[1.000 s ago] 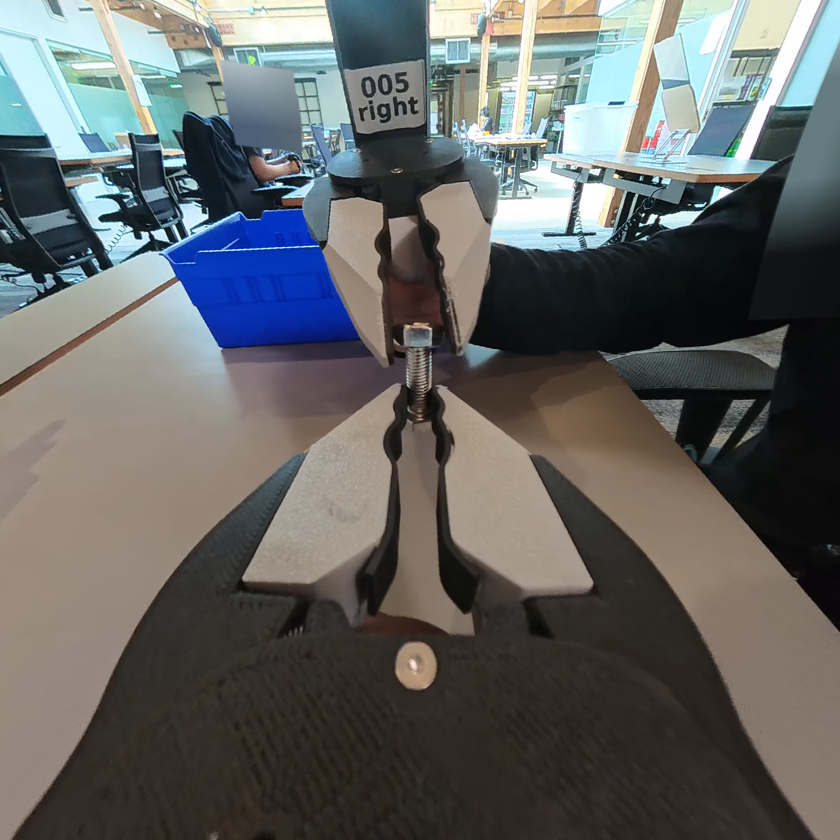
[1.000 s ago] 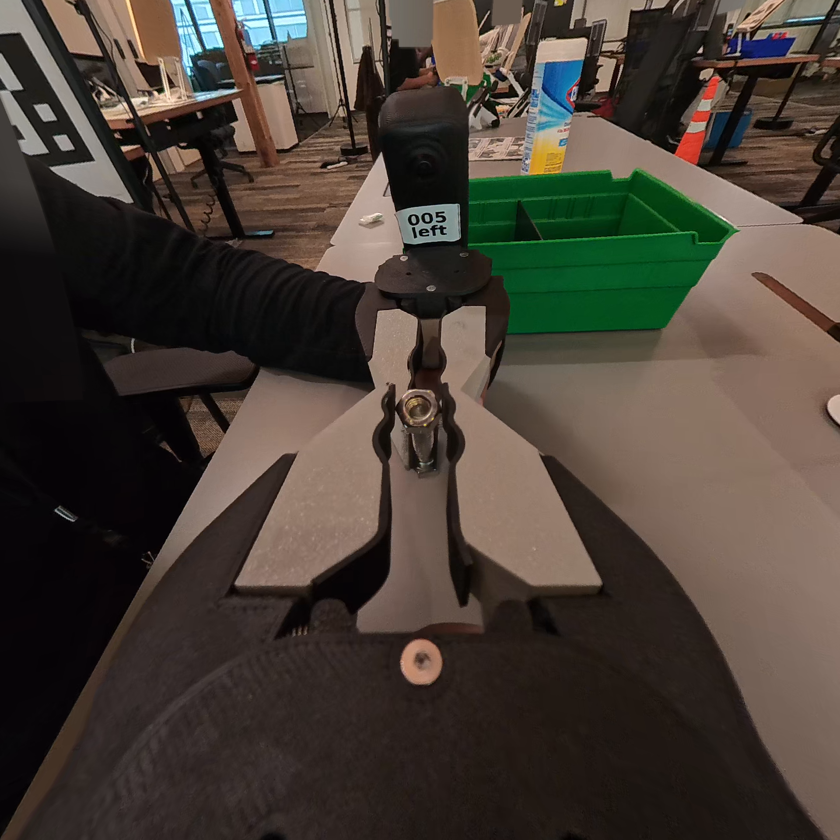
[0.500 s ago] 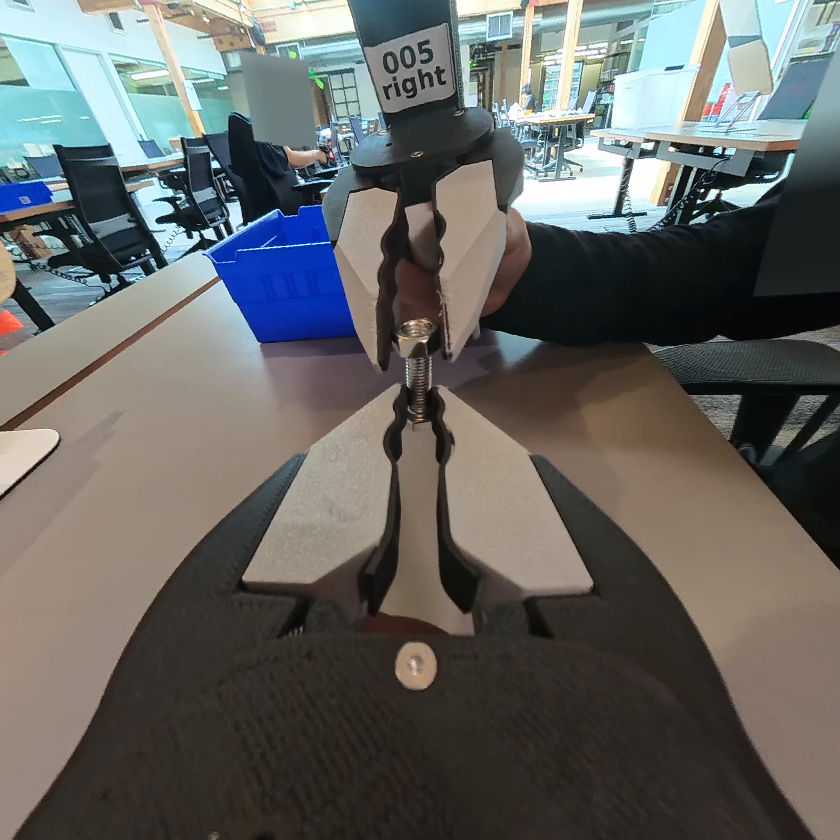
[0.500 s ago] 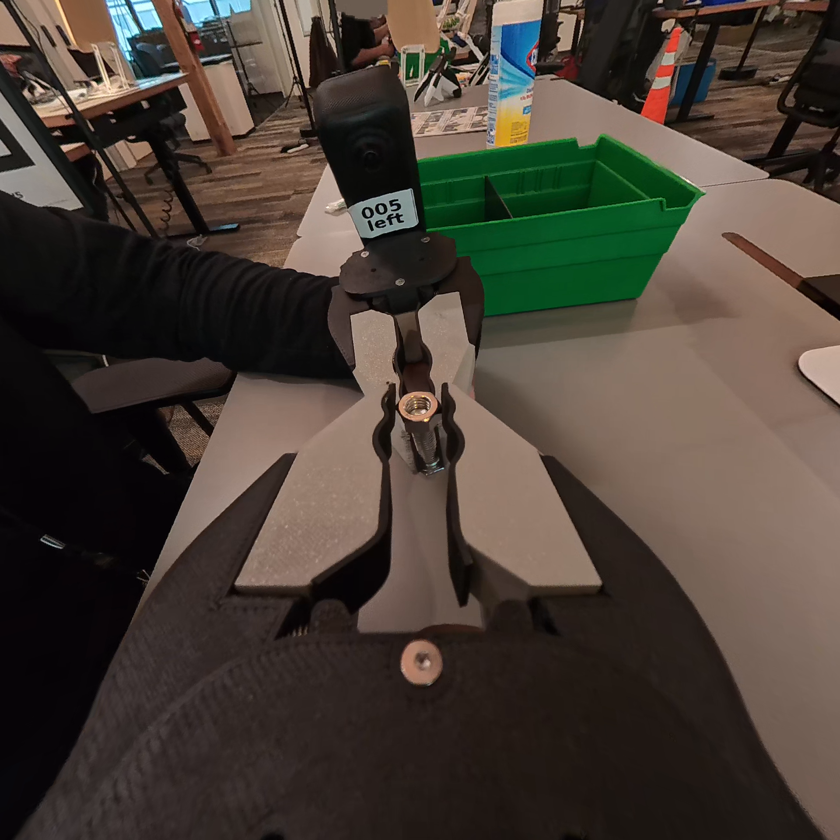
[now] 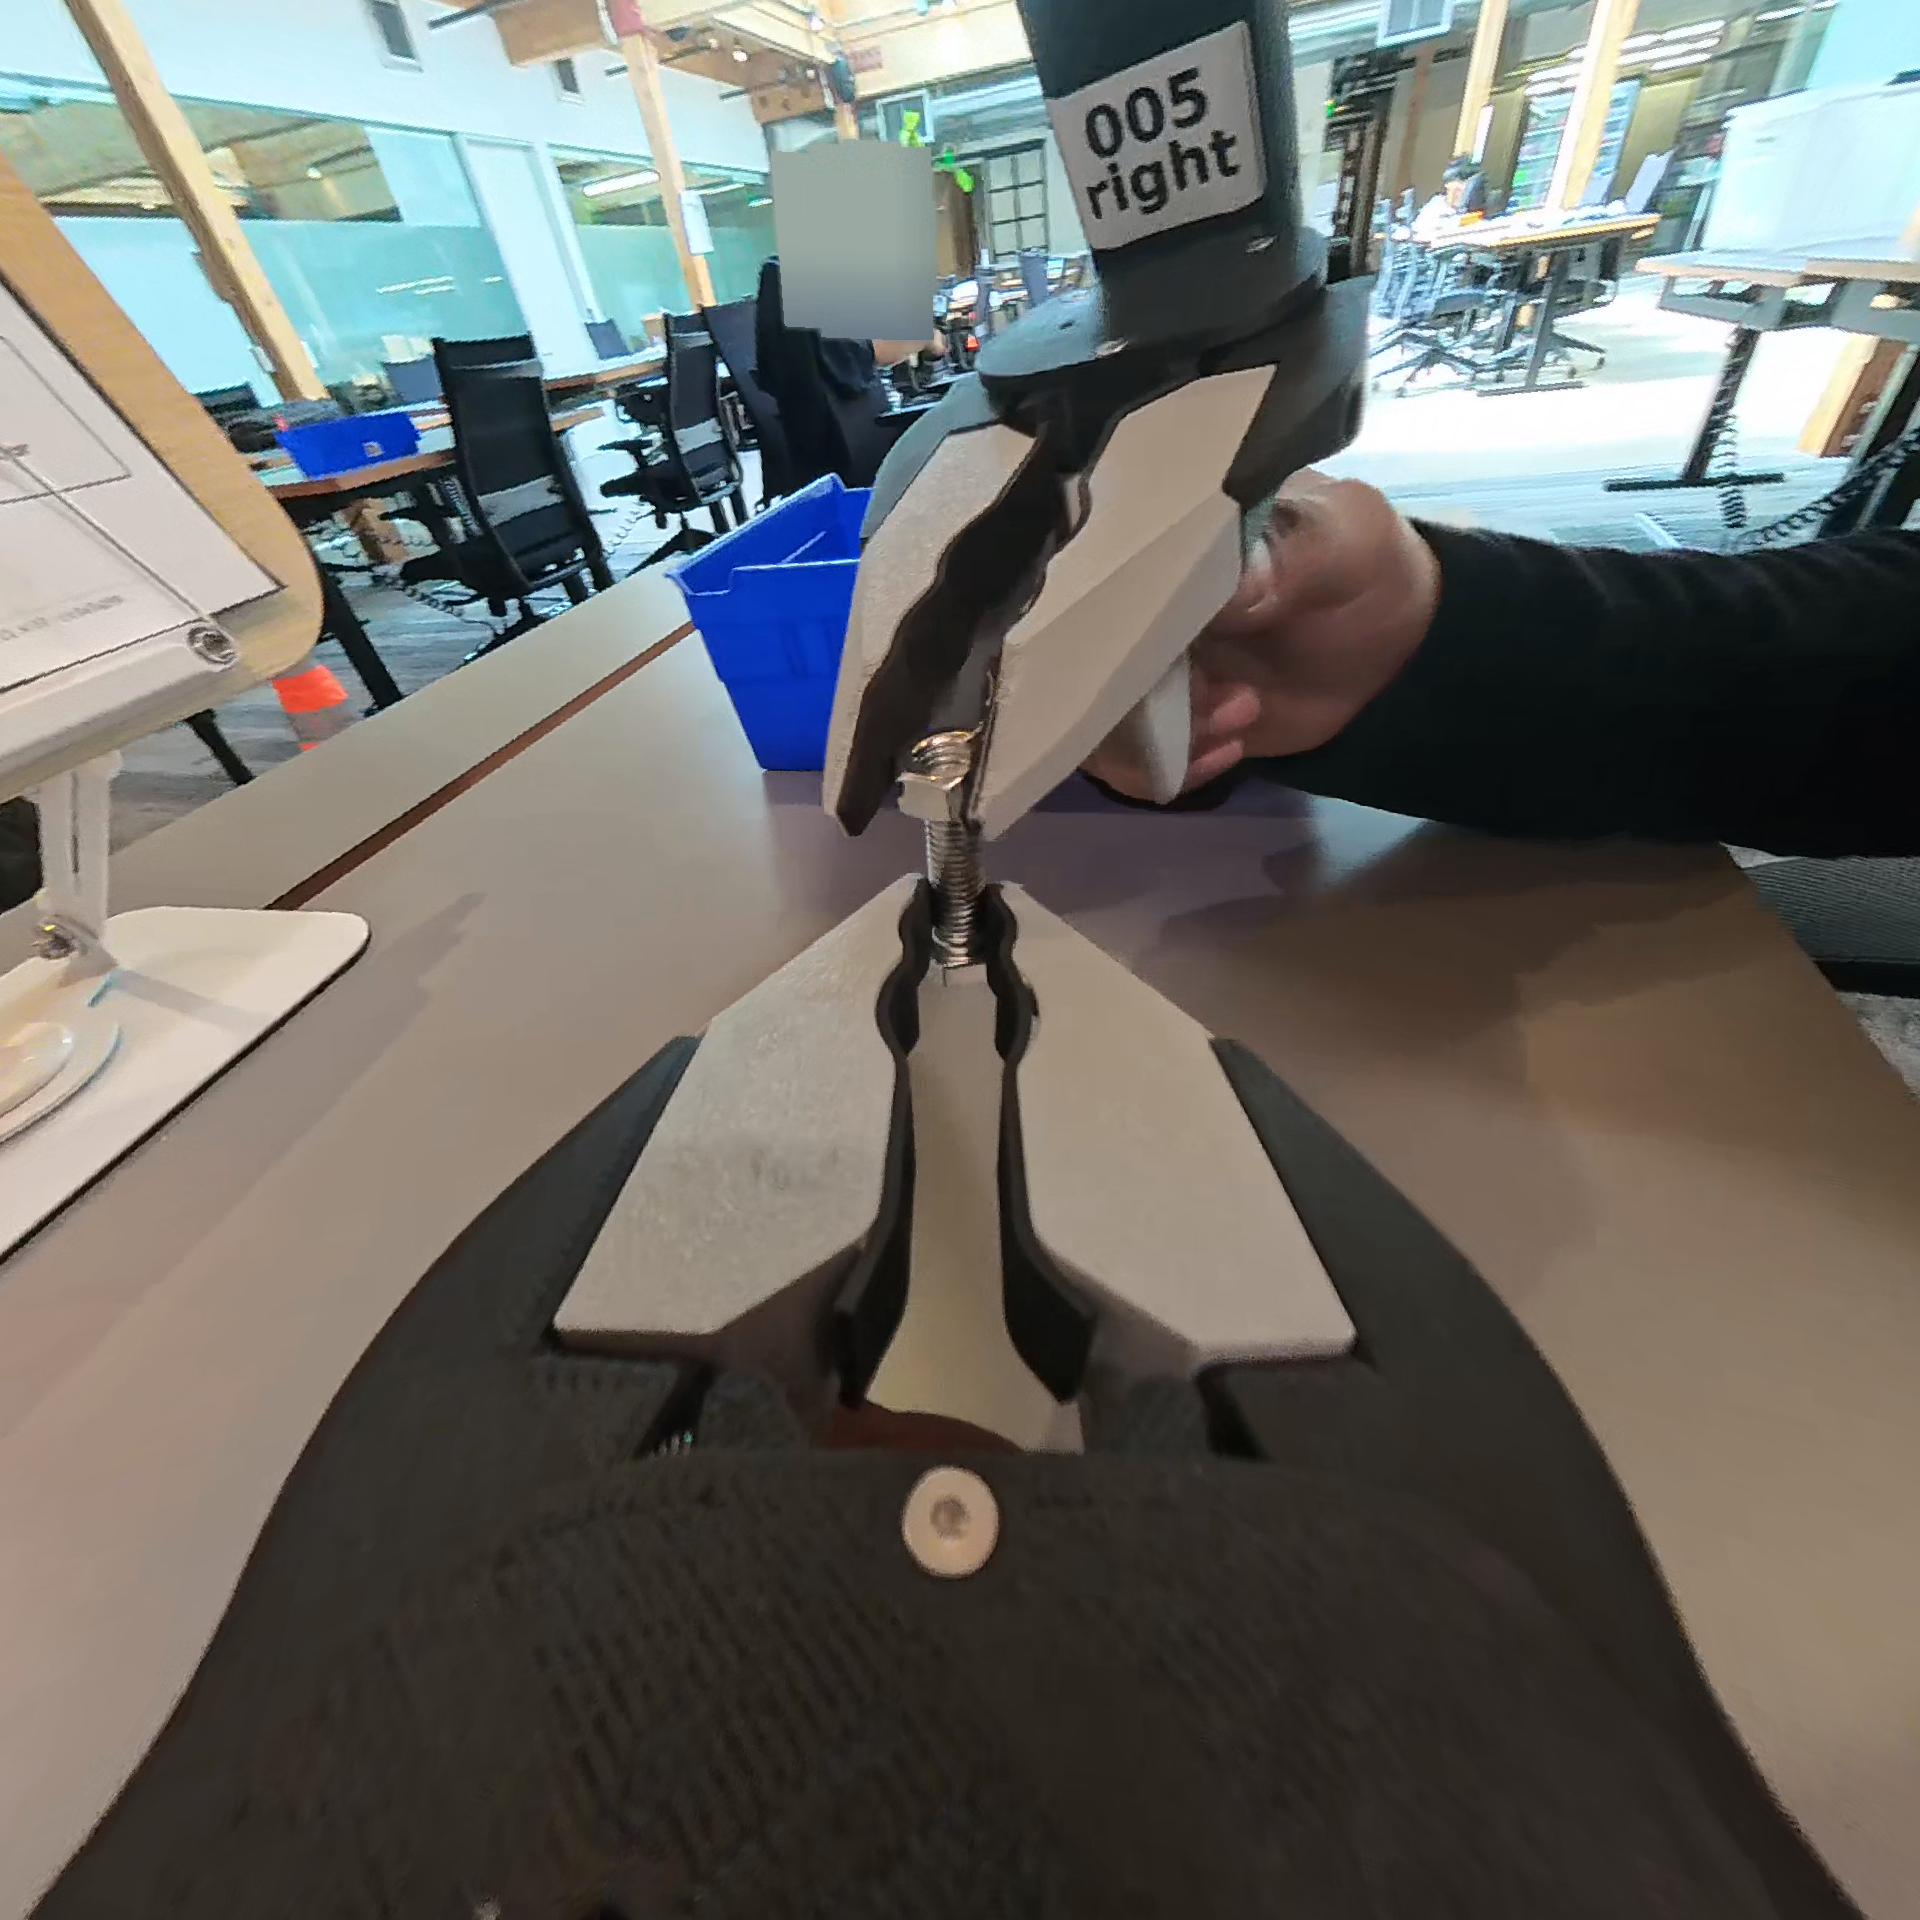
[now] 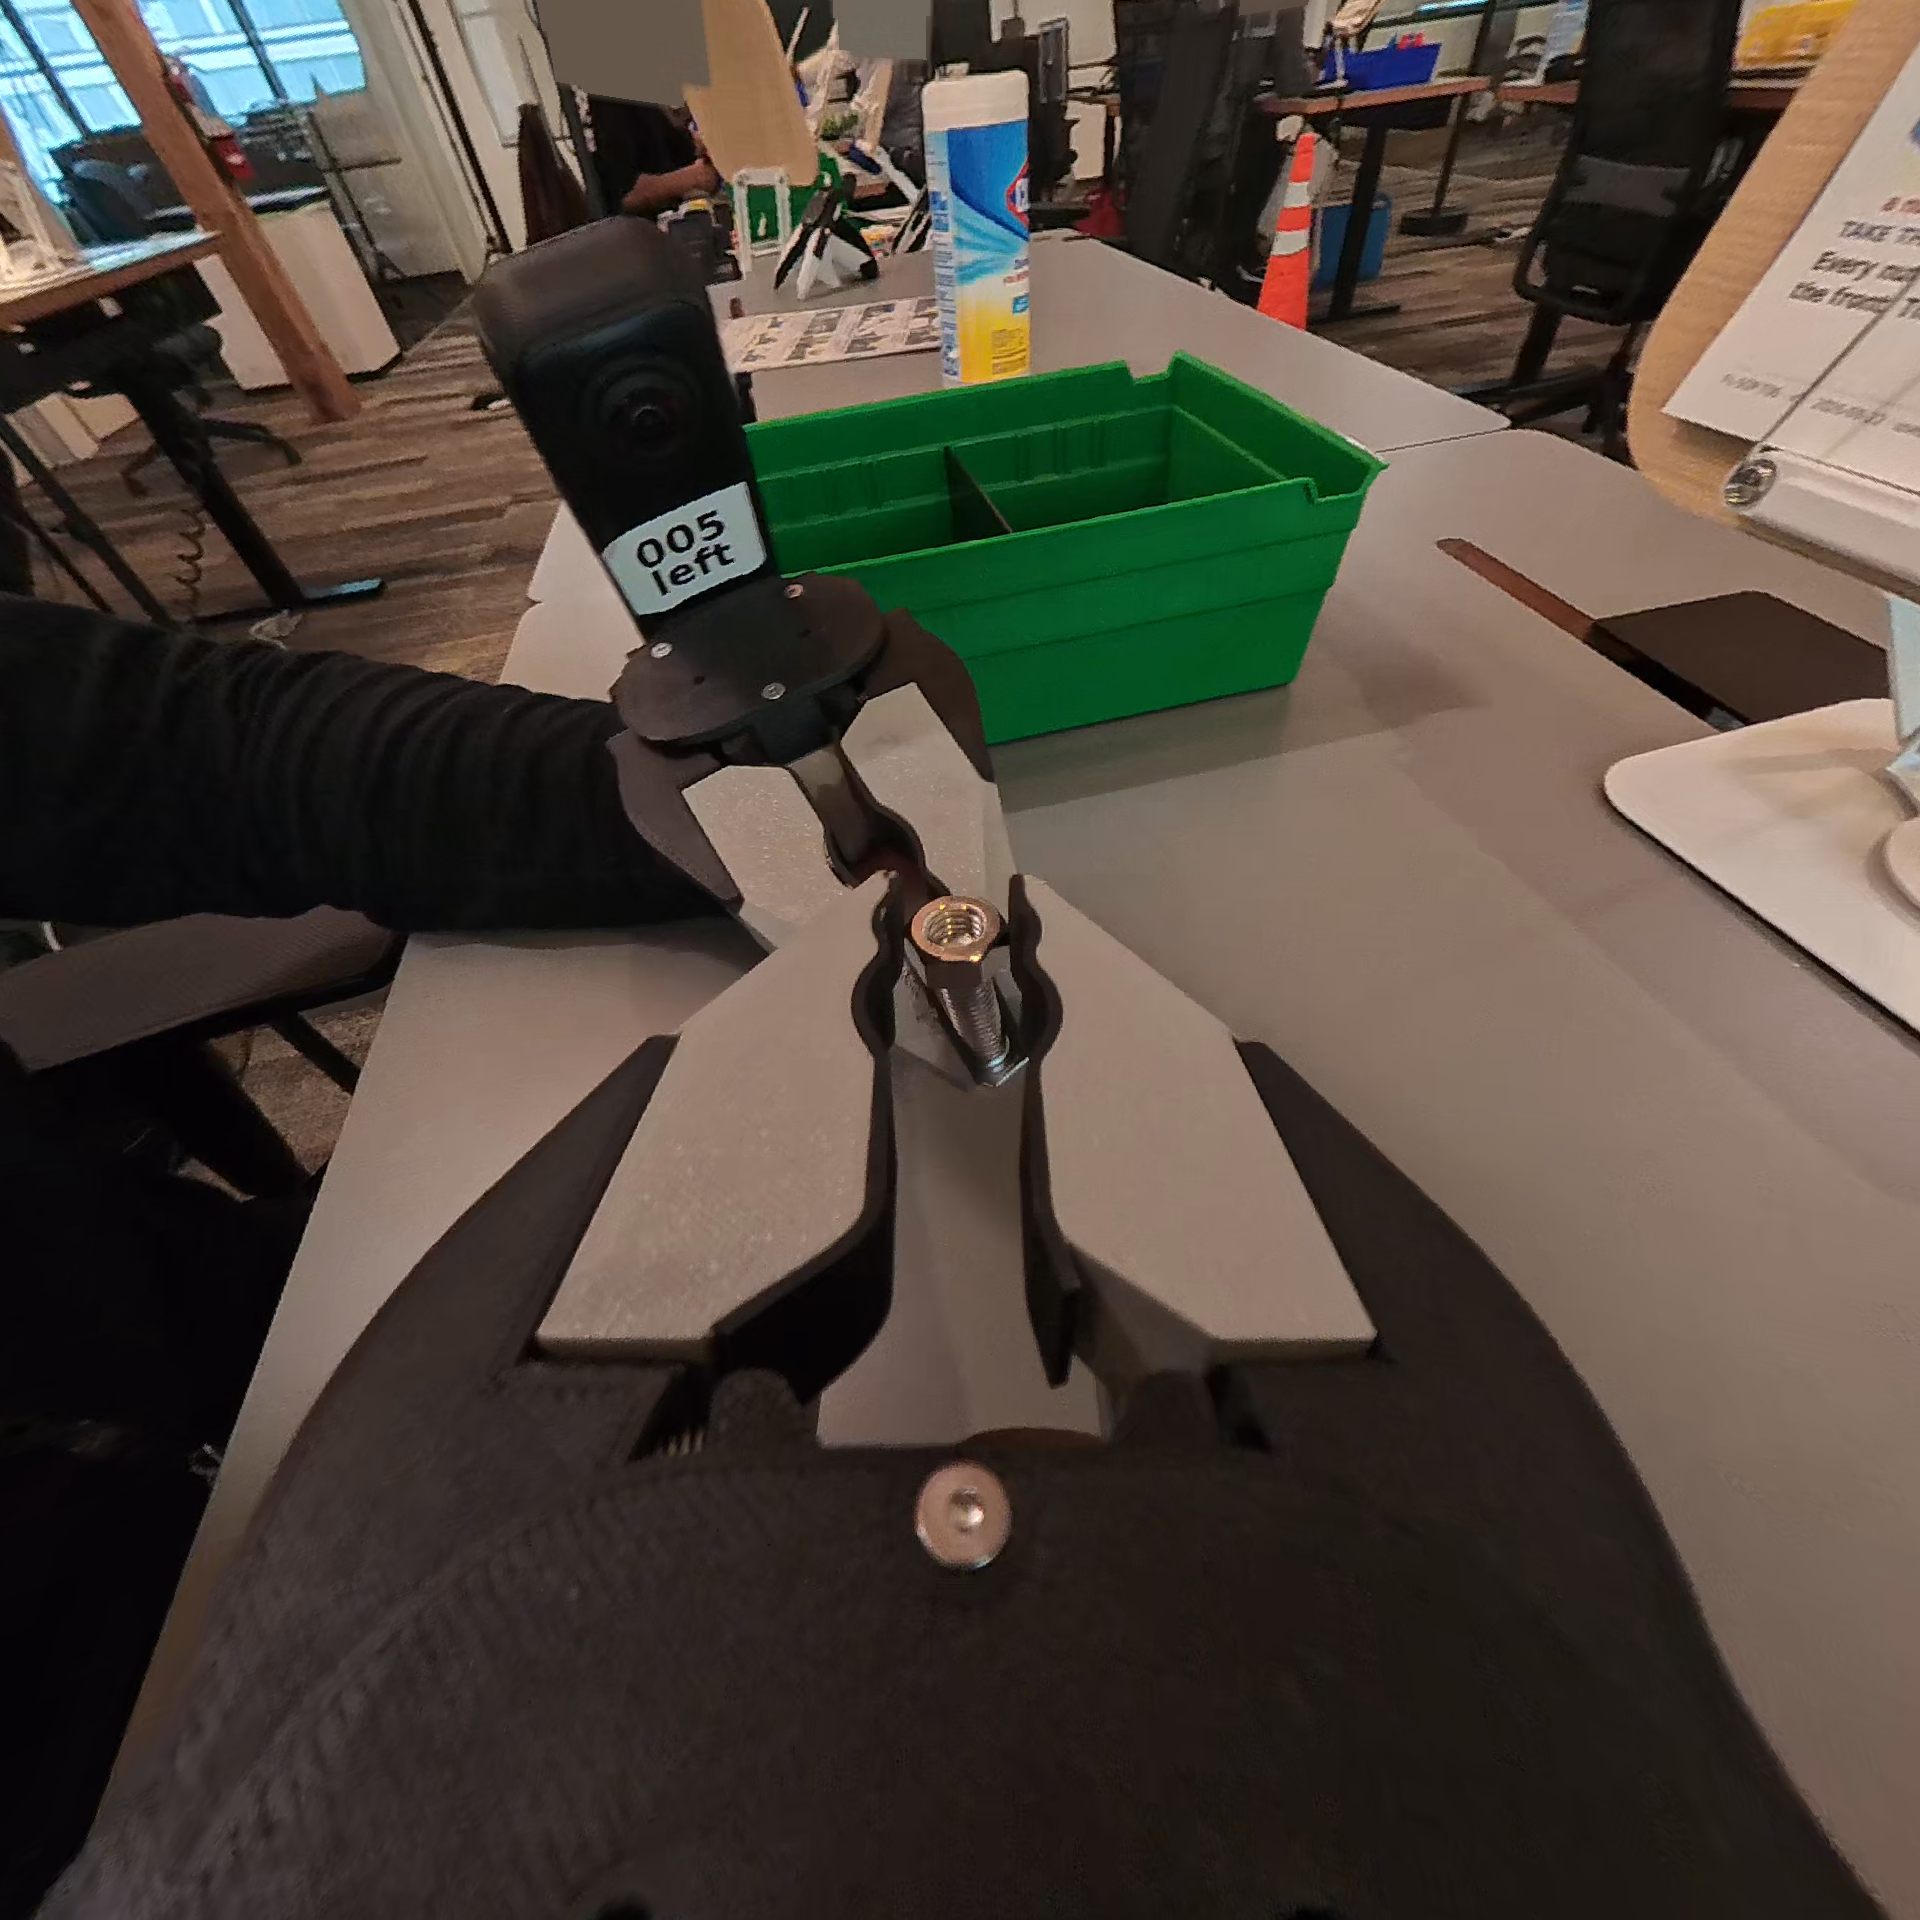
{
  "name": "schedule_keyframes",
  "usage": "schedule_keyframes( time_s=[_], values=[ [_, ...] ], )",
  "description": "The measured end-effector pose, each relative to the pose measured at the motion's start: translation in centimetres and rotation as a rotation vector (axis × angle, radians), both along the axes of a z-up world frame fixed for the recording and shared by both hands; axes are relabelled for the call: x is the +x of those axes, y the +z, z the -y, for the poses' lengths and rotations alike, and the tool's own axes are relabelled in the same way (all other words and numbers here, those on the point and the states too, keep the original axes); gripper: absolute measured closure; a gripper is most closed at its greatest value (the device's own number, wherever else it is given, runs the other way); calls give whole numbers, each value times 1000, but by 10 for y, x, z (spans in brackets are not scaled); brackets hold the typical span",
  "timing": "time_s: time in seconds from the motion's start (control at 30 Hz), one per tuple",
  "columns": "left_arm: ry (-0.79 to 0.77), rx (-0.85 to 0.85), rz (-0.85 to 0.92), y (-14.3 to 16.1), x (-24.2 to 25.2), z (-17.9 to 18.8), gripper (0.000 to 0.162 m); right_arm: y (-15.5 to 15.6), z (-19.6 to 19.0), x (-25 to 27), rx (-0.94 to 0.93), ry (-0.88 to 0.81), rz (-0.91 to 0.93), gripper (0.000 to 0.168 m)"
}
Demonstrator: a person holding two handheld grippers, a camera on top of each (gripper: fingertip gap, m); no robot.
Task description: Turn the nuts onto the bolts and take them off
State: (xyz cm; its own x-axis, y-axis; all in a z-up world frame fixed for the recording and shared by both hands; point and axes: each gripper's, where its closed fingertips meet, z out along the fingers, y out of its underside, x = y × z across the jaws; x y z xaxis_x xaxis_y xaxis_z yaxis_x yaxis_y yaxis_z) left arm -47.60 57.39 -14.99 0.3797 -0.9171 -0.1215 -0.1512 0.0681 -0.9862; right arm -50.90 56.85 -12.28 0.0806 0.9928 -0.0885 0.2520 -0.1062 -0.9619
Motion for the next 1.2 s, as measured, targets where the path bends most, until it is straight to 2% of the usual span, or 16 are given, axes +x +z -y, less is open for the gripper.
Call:
schedule_keyframes(
  time_s=[0.33,0.53,0.77,0.9,1.2],
  values=[
    [201,-16,-29,-4,2,-19,155,-4,-21,3,7,-147,4,152],
    [250,-21,-34,-4,6,-19,155,-11,-25,2,4,-172,22,152],
    [237,-44,-33,-7,4,-21,155,-4,-22,0,-50,-148,-40,152],
    [232,-56,-66,-15,4,-23,155,10,-21,3,-120,-122,-135,152],
    [165,-181,85,-2,3,-19,155,18,-25,10,-319,-75,-270,151]
  ],
)
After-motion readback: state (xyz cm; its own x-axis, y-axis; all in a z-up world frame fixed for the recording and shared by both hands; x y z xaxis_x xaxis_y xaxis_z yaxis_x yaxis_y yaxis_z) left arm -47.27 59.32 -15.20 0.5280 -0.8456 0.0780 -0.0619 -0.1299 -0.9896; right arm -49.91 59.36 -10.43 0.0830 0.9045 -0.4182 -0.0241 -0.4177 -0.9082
